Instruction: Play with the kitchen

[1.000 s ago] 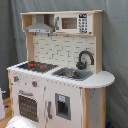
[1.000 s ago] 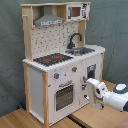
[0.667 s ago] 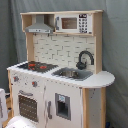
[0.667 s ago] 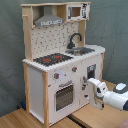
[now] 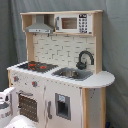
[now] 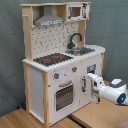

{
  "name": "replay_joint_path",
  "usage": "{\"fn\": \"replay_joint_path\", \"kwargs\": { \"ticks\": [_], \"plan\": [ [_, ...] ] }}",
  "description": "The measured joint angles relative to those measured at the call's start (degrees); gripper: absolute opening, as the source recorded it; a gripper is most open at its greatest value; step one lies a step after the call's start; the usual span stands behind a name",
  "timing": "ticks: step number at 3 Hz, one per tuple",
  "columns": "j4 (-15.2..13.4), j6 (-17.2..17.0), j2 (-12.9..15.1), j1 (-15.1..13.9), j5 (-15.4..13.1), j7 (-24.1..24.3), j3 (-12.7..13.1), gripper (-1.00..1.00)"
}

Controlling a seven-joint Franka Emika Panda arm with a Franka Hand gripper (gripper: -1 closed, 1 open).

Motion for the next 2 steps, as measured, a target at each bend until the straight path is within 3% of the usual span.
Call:
{"fn": "replay_joint_path", "kwargs": {
  "ticks": [2],
  "plan": [
    [2.1, 7.9, -0.3, -8.7, 0.0, -0.6, -0.8, 1.00]
  ]
}}
